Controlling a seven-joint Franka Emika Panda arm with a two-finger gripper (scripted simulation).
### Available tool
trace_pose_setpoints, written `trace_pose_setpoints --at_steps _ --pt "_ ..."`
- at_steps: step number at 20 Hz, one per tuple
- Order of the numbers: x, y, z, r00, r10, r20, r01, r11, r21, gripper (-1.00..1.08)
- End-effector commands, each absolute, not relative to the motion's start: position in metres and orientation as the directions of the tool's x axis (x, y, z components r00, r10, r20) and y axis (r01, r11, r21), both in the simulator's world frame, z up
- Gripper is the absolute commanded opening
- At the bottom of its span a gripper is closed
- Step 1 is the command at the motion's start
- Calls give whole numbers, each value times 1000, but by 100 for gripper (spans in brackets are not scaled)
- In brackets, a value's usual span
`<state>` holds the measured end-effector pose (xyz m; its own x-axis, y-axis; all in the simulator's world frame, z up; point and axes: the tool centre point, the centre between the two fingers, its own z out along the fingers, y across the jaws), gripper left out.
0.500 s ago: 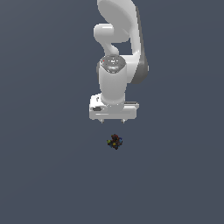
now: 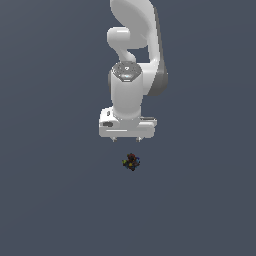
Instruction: Pick up the object and move it to a goal position.
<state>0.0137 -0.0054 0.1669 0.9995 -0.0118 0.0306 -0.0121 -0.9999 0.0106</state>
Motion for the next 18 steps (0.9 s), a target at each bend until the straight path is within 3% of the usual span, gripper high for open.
trace_pose_setpoints --at_steps 1,18 --pt "16 -8 169 999 -19 37 -20 -1000 14 100" --pt "21 -4 153 986 163 24 162 -987 22 100"
